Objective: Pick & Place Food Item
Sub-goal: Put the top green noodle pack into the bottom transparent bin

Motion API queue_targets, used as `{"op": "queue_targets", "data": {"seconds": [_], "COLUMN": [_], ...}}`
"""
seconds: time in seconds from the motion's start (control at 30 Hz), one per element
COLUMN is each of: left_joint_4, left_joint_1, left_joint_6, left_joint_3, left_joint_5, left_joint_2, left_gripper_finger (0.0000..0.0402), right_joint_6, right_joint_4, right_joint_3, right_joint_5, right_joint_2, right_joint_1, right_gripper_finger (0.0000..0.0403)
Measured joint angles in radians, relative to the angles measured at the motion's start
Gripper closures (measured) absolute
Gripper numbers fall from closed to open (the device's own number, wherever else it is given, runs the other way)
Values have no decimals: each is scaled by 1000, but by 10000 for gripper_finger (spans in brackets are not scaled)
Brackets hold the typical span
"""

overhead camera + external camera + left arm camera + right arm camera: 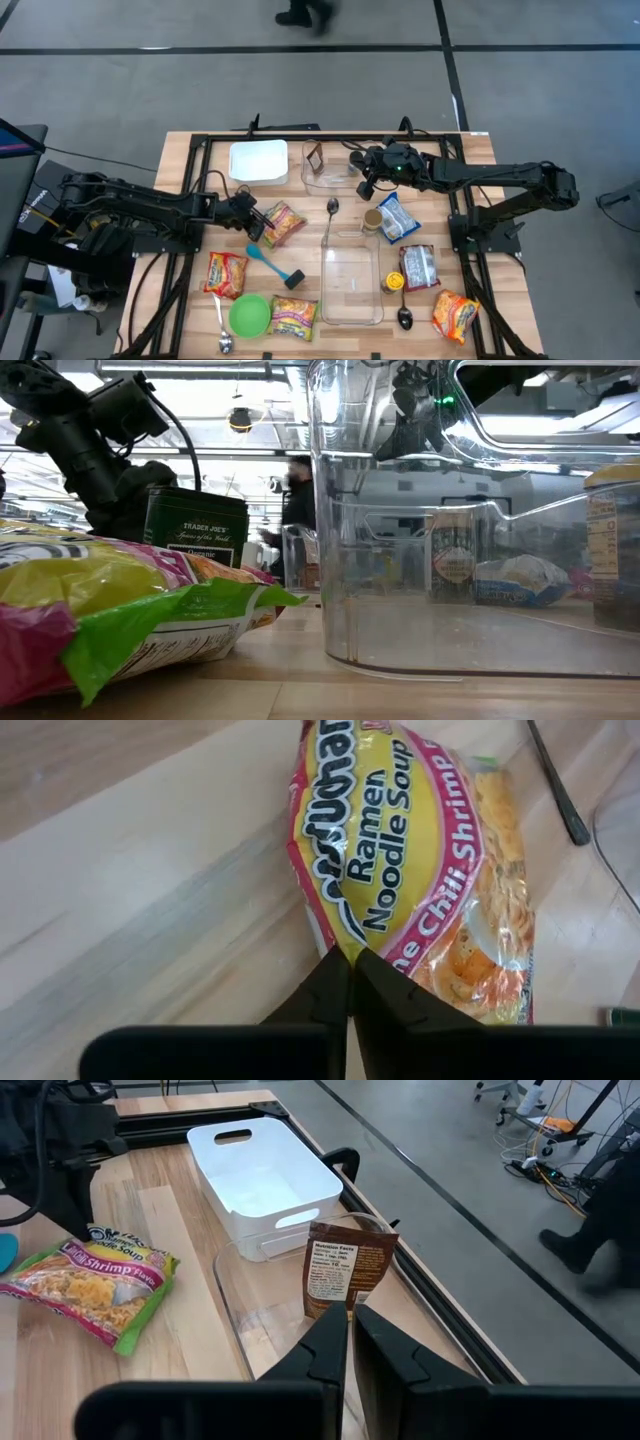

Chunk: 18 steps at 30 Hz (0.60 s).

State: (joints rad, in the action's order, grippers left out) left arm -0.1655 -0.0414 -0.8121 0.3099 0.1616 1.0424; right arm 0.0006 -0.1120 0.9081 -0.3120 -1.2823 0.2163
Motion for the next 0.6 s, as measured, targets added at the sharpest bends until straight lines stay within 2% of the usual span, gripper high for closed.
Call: {"op": "queue_targets", "data": {"seconds": [0.2,0.6], "left_joint_4": [75,281], "left_joint_1": [0,3], "left_joint_6": [36,266], "left_joint_3": [0,0], "left_joint_5": [4,4], "left_joint_2": [0,-53], "left_gripper_finger": [400,401], "right_joint_6": [0,0], "right_joint_4": [0,0], "right_joint_3": [0,0], "right_joint_5": [0,0], "right_joint_2": [0,0], "right_joint_1": [0,0], "right_gripper_finger": [388,388]}}
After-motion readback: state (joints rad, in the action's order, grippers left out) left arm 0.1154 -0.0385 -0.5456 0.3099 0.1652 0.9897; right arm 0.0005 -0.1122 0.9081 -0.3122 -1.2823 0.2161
